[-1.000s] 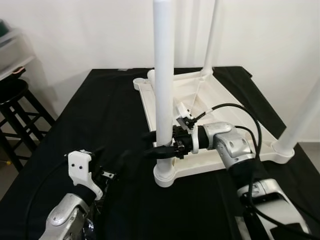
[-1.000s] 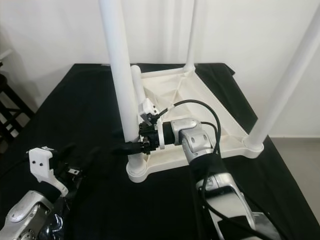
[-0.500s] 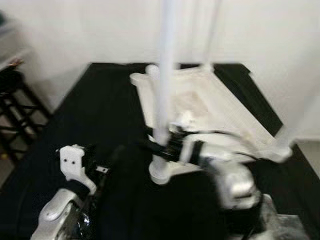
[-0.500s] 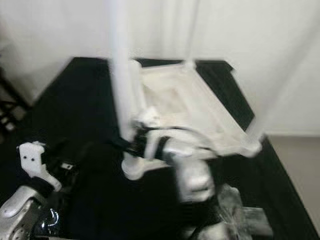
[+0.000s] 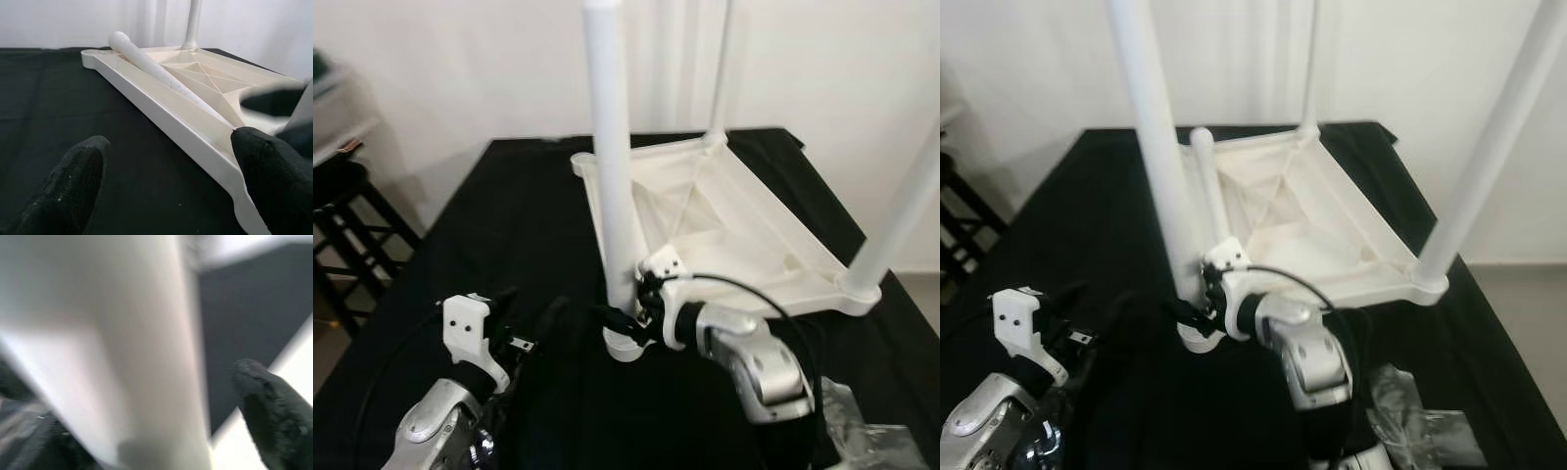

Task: Building children table

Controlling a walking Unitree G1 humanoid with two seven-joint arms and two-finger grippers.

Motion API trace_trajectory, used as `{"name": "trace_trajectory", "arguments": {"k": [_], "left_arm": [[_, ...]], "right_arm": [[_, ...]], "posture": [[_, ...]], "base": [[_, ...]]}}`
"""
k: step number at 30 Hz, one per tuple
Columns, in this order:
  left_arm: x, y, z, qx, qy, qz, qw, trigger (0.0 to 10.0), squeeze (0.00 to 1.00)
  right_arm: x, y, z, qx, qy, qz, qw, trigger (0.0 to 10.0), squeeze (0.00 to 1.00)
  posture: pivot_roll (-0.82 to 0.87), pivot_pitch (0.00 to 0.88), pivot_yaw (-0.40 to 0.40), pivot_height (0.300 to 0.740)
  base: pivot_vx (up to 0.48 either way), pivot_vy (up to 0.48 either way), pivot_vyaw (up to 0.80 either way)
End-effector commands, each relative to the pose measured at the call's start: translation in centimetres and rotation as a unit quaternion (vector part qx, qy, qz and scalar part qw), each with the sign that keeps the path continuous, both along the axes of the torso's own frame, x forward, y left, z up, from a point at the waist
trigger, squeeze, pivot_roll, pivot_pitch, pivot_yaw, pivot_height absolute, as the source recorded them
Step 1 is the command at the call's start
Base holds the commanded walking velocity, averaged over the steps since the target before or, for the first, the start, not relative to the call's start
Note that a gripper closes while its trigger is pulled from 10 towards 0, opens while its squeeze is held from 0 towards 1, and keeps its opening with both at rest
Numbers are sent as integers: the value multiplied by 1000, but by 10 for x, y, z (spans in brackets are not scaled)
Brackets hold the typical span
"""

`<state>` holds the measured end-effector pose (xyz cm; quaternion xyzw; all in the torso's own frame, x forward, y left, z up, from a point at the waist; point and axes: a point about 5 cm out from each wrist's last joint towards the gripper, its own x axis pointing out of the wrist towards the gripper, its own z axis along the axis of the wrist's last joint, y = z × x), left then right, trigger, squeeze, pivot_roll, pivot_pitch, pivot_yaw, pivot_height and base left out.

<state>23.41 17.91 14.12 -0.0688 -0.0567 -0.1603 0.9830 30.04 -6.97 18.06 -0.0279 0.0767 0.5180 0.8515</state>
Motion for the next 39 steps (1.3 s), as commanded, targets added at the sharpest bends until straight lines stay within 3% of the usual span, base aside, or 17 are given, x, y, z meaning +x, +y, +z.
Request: {"name": "trace_trajectory", "arguments": {"k": [1, 2, 3, 4, 13, 14, 15, 26, 28, 29, 30, 31, 32, 33, 34, 36, 39], "left_arm": [[0, 4, -4, 3, 9, 9, 1000, 10000, 0], [0, 4, -4, 3, 9, 9, 1000, 10000, 0], [0, 4, -5, 4, 10, 6, 1000, 10000, 0], [1, 3, -5, 5, 10, 3, 1000, 10000, 0], [0, 3, -6, 1, 10, 4, 1000, 10000, 0], [1, 3, -6, 1, 10, 4, 1000, 10000, 0], [1, 3, -6, 2, 10, 6, 1000, 10000, 0], [-1, 2, -5, -1, 9, 7, 1000, 10000, 0], [-2, 3, -4, -2, 10, 7, 1000, 10000, 0], [-2, 3, -4, -2, 10, 7, 1000, 10000, 0], [-2, 4, -4, -1, 10, 8, 1000, 10000, 0], [-2, 6, -5, 2, 11, 8, 1000, 10000, 0], [-2, 7, -4, 1, 11, 8, 1000, 10000, 0], [-2, 9, -4, 0, 12, 9, 1000, 10000, 0], [-1, 10, -4, 0, 12, 8, 1000, 10000, 0], [-1, 10, -4, 0, 12, 8, 1000, 10000, 0], [1, 9, -5, 4, 14, 5, 1000, 10000, 0]], "right_arm": [[-2, 6, 6, 5, -32, 69, 997, 10000, 1000], [-2, 6, 6, 5, -32, 69, 997, 10000, 1000], [0, 4, 8, -2, -48, 116, 992, 10000, 1000], [4, 3, 13, -12, -63, 160, 985, 10000, 0], [27, 1, 21, -1, -30, 232, 972, 10000, 0], [32, 2, 22, 4, -20, 241, 970, 3725, 0], [34, 3, 22, 9, -9, 253, 967, 0, 0], [30, -13, 8, 32, 17, 259, 965, 0, 0], [29, -23, -4, -3, 3, 190, 982, 0, 0], [29, -23, -4, -3, 3, 190, 982, 0, 0], [28, -23, -14, -25, 7, 110, 994, 0, 0], [30, -19, -23, -42, -4, -17, 999, 0, 0], [9, -12, -41, -35, 57, -146, 987, 0, 0], [-15, -8, -54, -39, 108, -187, 976, 0, 0], [-31, -4, -58, -34, 115, -207, 971, 0, 0], [-31, -4, -58, -34, 115, -207, 971, 0, 0], [-26, 2, -48, -37, 57, -166, 984, 0, 0]], "posture": [[-14, 66, 48, 740], [-14, 66, 48, 740], [-16, 62, 50, 740], [-18, 60, 49, 740], [-21, 53, 40, 740], [-14, 42, 37, 740], [-10, 44, 38, 740], [-21, 68, 44, 740], [-18, 77, 42, 740], [-18, 77, 42, 740], [-19, 79, 41, 740], [-22, 82, 39, 740], [-31, 92, 41, 740], [-36, 101, 49, 740], [-36, 101, 49, 740], [-36, 101, 49, 740], [-46, 66, 60, 740]], "base": [[0, 0, 0], [0, 0, 0], [0, 0, 0], [0, 0, 0], [0, 0, 0], [0, 0, 0], [0, 0, 0], [0, 0, 0], [0, 0, 0], [0, 0, 0], [0, 0, 0], [0, 0, 0], [0, 0, 0], [0, 0, 0], [0, 0, 0], [0, 0, 0], [0, 0, 0]]}}
